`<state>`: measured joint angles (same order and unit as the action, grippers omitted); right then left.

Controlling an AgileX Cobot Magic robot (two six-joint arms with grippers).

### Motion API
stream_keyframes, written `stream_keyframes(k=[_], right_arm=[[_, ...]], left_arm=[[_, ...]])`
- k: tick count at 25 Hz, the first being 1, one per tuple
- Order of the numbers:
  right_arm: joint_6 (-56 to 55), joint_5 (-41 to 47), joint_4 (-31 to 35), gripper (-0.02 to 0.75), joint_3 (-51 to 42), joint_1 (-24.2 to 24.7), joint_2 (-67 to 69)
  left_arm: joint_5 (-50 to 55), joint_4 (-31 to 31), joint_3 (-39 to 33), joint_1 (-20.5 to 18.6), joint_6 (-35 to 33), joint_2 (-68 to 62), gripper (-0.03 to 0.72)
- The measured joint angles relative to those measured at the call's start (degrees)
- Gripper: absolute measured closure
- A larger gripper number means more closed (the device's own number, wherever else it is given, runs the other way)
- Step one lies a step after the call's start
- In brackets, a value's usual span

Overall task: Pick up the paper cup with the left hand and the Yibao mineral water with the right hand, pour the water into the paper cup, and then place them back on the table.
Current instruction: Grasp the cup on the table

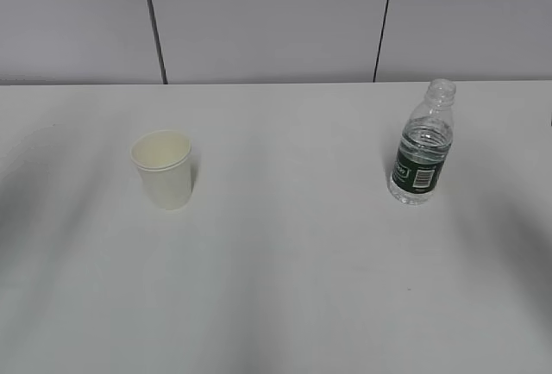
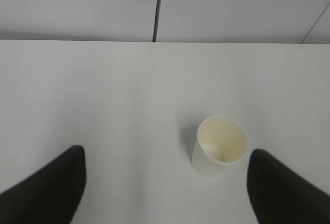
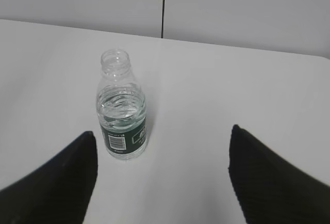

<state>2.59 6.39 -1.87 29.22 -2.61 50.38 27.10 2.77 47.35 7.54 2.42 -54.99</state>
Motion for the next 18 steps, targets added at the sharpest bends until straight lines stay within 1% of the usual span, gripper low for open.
stream_keyframes(k=[6,9,13,18], right_arm=[[0.0,-1.6,0.0,0.152,0.0,0.0,3.05],[0.0,-2.73,0.0,0.152,0.0,0.0,3.91],[0.0,-5.09,0.0,0.152,0.0,0.0,5.22],[0.0,-7.32,0.0,0.152,0.0,0.0,7.18]], left_arm=[[-10.58,-0.84,0.02,0.0,-0.13,-3.79,0.112],[-15.88,-1.04,-0.85,0.1,-0.17,-4.82,0.129],[-25.01,-1.04,-7.05,1.11,-0.17,-4.98,0.159],[-35.07,-1.04,-16.85,4.3,-0.19,-4.98,0.167]])
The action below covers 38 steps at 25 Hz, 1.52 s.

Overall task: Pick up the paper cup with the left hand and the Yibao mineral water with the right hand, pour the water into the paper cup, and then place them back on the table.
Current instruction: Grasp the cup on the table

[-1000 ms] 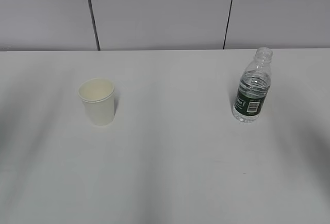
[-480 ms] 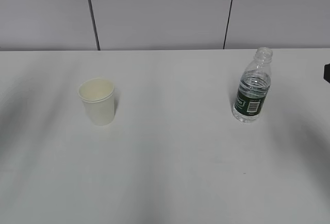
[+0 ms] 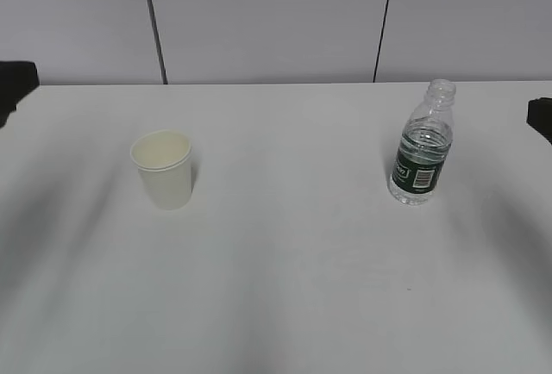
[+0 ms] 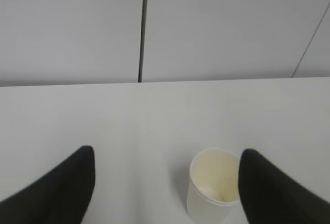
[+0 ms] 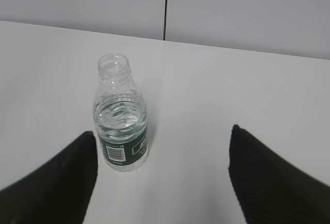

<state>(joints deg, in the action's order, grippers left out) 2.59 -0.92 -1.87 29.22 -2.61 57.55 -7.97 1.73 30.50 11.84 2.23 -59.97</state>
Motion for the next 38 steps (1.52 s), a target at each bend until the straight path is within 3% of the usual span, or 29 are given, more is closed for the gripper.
stream_keyframes(k=[13,20,31,38], right_arm=[[-1.12,-15.71,0.0,0.152,-6.45,0.0,6.44],[-2.93,-27.52,0.0,0.152,-9.16,0.0,10.48],[-5.47,-48.82,-0.04,0.152,-14.01,0.0,22.46],[-5.59,-56.72,-0.13,0.152,-14.64,0.0,28.83]], left_arm=[[-19.04,0.0,-13.65,7.13,1.26,-6.06,0.171],[-28.89,-2.79,-14.08,9.87,1.33,-15.64,0.171],[-49.84,-7.87,-14.03,9.94,1.5,-34.39,0.178],[-57.01,-8.1,-13.97,9.94,1.5,-42.48,0.183]])
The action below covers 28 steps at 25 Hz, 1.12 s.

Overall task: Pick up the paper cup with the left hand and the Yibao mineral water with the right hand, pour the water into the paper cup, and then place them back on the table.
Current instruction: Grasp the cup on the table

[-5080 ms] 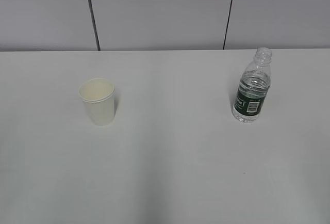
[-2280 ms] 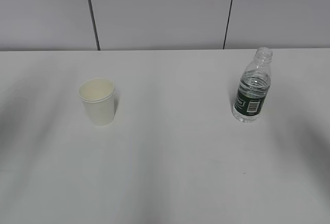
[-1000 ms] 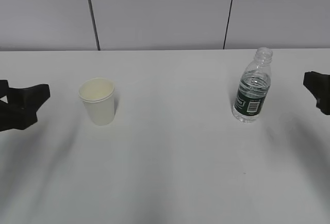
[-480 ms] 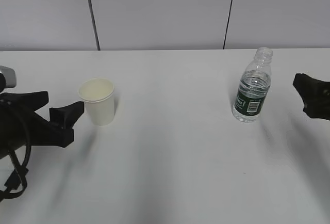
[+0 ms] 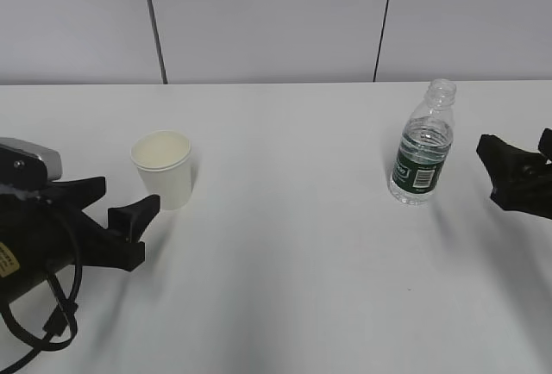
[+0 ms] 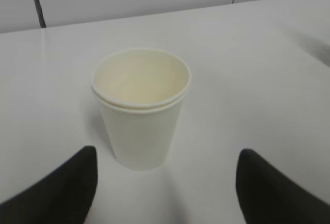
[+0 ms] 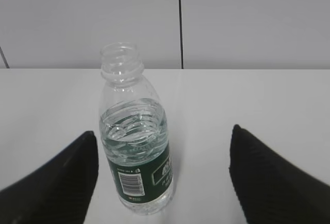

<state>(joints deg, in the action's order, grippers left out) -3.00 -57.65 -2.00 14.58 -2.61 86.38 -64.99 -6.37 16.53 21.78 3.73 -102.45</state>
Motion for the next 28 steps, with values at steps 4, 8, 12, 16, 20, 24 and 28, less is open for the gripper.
stream_keyframes(k=[4,8,12,16,20,24,28], right_arm=[[-0.13,-4.63,-0.4,0.152,0.0,0.0,3.63],[-0.13,-7.23,-2.96,0.152,0.0,0.0,7.2],[-0.13,-7.34,-5.66,0.152,0.0,0.0,9.98],[-0.13,-7.42,-5.9,0.152,0.0,0.0,11.44],[-0.13,-7.55,-5.98,0.153,0.0,0.0,11.67],[-0.13,-7.61,-5.98,0.152,0.0,0.0,11.67],[-0.13,-7.61,-5.98,0.152,0.0,0.0,11.67]], left_arm=[[-0.18,0.0,0.0,0.0,0.02,-3.24,0.182],[-0.18,0.0,0.23,0.0,0.02,-5.58,0.185],[-0.24,0.26,0.56,0.0,0.02,-6.5,0.185],[-0.17,1.83,1.77,0.0,0.02,-6.75,0.157],[-0.43,2.13,5.09,0.0,0.02,-8.66,0.109],[-0.38,2.19,8.19,0.0,0.02,-12.2,0.102],[-0.38,2.19,11.75,0.0,-0.09,-14.76,0.1]])
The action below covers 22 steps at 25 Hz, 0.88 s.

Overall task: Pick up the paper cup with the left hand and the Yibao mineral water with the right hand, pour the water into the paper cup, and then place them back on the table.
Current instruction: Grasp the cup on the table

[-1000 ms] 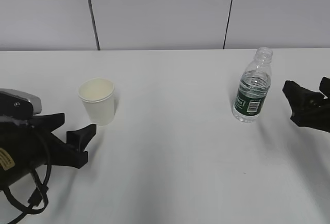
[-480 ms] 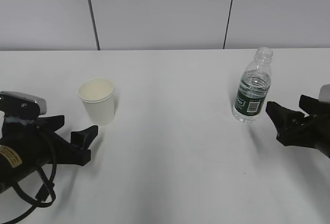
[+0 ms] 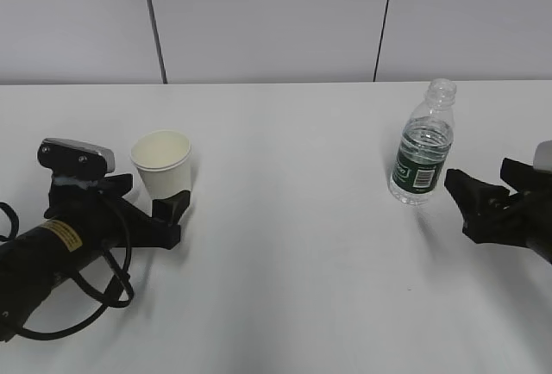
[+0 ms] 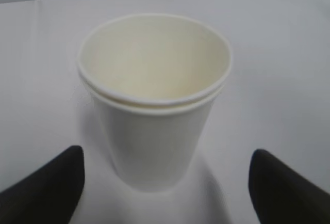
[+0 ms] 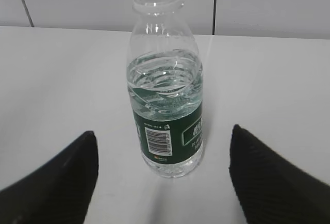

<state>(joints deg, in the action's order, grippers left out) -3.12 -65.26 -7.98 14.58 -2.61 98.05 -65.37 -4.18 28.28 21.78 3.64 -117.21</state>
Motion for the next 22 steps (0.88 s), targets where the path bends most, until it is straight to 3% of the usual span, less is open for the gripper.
stream_keyframes(k=[10,22], right_arm=[[0.0,0.0,0.0,0.153,0.0,0.0,0.0],[0.0,-0.07,0.0,0.153,0.0,0.0,0.0]], left_arm=[[0.0,0.57,5.92,0.0,-1.43,-3.34,0.099],[0.04,2.91,8.26,0.0,-1.48,-6.12,0.105]])
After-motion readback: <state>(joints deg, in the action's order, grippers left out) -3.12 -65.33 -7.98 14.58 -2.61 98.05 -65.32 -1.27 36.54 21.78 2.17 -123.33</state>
